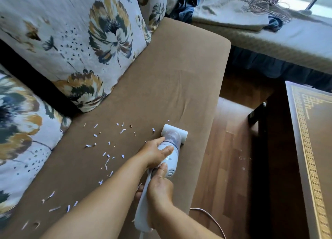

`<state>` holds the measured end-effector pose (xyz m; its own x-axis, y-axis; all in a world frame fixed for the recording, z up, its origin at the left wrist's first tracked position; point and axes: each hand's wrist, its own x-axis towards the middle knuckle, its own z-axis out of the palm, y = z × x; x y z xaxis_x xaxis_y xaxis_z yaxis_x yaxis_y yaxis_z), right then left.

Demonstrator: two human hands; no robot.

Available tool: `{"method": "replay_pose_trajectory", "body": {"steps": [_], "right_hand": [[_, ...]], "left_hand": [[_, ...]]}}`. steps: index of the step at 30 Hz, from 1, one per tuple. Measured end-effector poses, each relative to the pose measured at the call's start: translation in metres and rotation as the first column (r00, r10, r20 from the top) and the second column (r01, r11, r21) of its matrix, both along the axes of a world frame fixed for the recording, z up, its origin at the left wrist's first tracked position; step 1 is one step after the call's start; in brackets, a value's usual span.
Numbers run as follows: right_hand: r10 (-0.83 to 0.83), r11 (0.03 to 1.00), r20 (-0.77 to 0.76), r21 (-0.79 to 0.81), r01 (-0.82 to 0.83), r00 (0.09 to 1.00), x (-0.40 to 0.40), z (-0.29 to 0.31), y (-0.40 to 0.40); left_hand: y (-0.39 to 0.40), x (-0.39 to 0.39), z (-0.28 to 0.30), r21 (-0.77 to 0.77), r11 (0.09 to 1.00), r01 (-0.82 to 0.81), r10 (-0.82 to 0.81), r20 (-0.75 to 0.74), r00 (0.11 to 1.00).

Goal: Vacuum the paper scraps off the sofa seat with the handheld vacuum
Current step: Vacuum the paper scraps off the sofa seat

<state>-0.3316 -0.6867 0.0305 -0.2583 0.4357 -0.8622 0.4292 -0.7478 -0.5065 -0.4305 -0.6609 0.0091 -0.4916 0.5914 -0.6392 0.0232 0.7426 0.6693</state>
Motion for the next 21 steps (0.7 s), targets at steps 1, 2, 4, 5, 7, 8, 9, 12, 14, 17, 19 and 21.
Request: {"method": "replay_pose_trajectory", "body": {"steps": [1,2,4,5,7,8,9,12,14,17,19,21], "right_hand": [[0.014,1.0,-0.012,0.012,-0.014,1.0,-0.001,0.001,0.0],[0.033,0.999,-0.019,0.03,-0.032,0.999,-0.003,0.001,0.001],[0.073,0.996,-0.008,0.061,-0.073,0.997,-0.008,0.003,0.008],[0.083,0.995,0.0,0.063,-0.082,0.997,-0.012,0.005,0.013],[0.089,0.994,-0.004,0.066,-0.089,0.996,-0.022,0.007,0.026],[0.087,0.994,-0.003,0.062,-0.087,0.996,-0.027,0.009,0.032],[0.084,0.995,0.001,0.059,-0.084,0.996,-0.031,0.009,0.038],[0.093,0.992,0.049,0.078,-0.096,0.994,-0.04,0.008,0.057],[0.121,0.984,0.086,0.12,-0.131,0.989,-0.045,0.005,0.069],[0.185,0.977,0.093,0.088,-0.194,0.978,-0.049,-0.004,0.073],[0.217,0.972,0.11,0.067,-0.225,0.97,-0.048,-0.01,0.067],[0.24,0.966,0.136,0.059,-0.25,0.961,-0.048,-0.015,0.057]], "left_hand": [[0.001,-0.002,0.001,0.012,1.0,-0.012,0.012,-0.006,1.0],[0.003,-0.004,0.003,0.026,0.999,-0.025,0.025,-0.016,1.0],[0.011,-0.011,0.007,0.047,0.998,-0.051,0.051,-0.016,0.999],[0.014,-0.015,0.01,0.048,0.996,-0.072,0.072,-0.007,0.997],[0.025,-0.024,0.015,0.044,0.994,-0.101,0.102,-0.005,0.995],[0.03,-0.028,0.017,0.038,0.994,-0.107,0.107,-0.007,0.994],[0.035,-0.031,0.017,0.034,0.994,-0.107,0.108,-0.01,0.994],[0.048,-0.038,0.017,0.011,0.993,-0.115,0.116,-0.019,0.993],[0.053,-0.043,0.013,-0.016,0.992,-0.125,0.125,-0.027,0.992],[0.051,-0.048,0.0,-0.046,0.985,-0.166,0.166,-0.001,0.986],[0.043,-0.046,-0.006,-0.048,0.981,-0.19,0.19,0.01,0.982],[0.033,-0.045,-0.009,-0.049,0.977,-0.208,0.209,0.015,0.978]]}}
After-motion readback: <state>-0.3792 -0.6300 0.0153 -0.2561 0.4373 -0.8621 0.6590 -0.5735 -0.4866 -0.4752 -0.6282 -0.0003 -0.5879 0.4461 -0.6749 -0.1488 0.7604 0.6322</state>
